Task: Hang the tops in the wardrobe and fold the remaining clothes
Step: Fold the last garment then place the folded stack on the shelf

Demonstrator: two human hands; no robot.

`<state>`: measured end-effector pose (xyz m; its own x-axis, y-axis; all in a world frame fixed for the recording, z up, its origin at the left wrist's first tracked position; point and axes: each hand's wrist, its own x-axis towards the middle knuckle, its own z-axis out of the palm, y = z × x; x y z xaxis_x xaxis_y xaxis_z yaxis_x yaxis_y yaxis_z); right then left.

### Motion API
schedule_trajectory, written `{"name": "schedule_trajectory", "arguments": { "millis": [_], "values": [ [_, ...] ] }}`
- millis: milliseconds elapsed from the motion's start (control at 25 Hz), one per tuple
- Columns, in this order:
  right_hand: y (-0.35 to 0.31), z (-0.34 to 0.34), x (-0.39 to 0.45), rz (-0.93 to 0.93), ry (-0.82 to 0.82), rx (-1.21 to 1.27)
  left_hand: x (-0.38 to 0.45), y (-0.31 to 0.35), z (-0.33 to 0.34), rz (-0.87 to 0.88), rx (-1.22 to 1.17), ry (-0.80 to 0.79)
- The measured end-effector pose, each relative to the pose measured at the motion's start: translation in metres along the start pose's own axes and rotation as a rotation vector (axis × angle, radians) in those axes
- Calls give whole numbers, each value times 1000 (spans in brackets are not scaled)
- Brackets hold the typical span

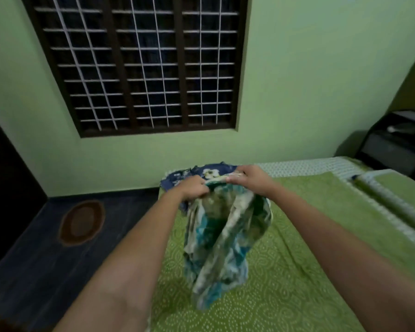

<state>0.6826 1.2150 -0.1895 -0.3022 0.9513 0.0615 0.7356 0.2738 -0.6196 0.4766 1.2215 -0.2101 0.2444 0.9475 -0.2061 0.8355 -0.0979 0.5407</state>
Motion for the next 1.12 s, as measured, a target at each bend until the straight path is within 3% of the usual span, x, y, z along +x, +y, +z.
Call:
{"name": "schedule_trajectory", "arguments": {
  "millis": [120, 200, 440, 520, 680, 800, 960, 1040, 1120],
  "values": [
    [3, -13, -38, 36, -142, -271, -32, 32, -30, 36, 417, 229],
    [17, -21, -53, 96, -160, -446, -50, 35, -40, 3, 550, 320],
    [28, -50, -86, 204, -183, -370, -90, 44, -43, -222, 671, 467],
    [16, -57, -87, 159, -167, -170, -95, 57, -36, -252, 645, 506],
    [-28, -70, -79, -23, -100, 99, -98, 113, 1, 35, 30, 130],
    [-25, -78, -82, -106, -166, 127, -94, 130, 5, 30, 135, 374],
    [55, -58, -84, -9, -384, -305, -98, 117, -24, -49, 117, 640],
    [89, -51, -86, 47, -435, -481, -101, 104, -31, -142, 171, 669],
    [96, -57, -86, 36, -380, -411, -102, 93, -26, -252, 221, 599]
  ]
}}
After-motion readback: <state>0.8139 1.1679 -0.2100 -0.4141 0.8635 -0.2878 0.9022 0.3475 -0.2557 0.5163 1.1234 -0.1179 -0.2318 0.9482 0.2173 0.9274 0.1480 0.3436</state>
